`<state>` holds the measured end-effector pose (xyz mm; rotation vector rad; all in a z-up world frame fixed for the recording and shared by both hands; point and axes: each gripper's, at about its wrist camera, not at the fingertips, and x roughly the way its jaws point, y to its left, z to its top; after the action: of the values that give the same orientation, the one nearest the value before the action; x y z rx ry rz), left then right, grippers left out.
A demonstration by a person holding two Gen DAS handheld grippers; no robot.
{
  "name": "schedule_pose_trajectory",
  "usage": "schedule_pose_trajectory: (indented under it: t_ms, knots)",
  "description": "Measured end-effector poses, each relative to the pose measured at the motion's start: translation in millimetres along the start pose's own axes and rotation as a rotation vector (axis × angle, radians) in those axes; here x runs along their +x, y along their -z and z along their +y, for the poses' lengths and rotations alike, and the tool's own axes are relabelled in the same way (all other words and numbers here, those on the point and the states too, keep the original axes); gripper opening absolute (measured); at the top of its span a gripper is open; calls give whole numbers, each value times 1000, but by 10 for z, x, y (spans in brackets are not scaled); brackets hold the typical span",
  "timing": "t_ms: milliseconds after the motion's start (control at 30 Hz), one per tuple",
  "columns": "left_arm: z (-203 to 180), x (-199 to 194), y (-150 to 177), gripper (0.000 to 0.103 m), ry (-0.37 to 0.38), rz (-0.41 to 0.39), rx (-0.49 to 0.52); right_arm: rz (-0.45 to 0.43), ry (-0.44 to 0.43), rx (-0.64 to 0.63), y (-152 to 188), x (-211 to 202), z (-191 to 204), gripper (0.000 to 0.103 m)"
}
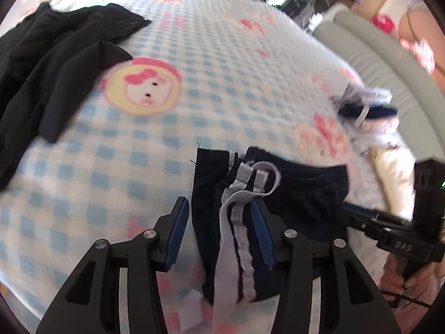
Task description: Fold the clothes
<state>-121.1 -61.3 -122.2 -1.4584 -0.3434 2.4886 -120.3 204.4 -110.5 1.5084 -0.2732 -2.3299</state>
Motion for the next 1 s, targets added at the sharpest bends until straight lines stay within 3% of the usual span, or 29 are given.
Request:
schedule_pose_trajectory:
  t_ms: [100, 233, 333, 500, 600, 700, 800, 933, 1000]
  knots:
    - [43, 100, -47, 48, -30, 34, 4, 7, 17, 3, -33, 84, 41, 44]
    - [107, 44, -50, 48, -56, 23, -16, -2, 65, 17, -67, 105, -10, 44]
    - [131, -39, -31, 49, -46, 14, -37, -8, 51, 45, -39, -2, -125, 44]
    - [7, -177, 32, 51, -29, 2, -19, -49, -44, -20, 86, -241, -11, 44]
    - [-78, -222, 124, 52, -5, 6, -26, -31, -35, -40, 169, -211, 72, 44]
    - [-154, -210, 251, 52, -39, 26, -8, -2, 13, -45, 268, -121, 114, 44]
    - [-105, -197, 379, 52, -118, 51, -2, 9, 51, -31, 395, -73, 99, 44]
    - [132, -354, 432, 52, -60, 28, -124, -23, 58, 0, 492, -190, 5, 44]
    - [218, -431, 464, 52, 26, 0, -195, -67, 31, 18, 517, -338, -21, 44]
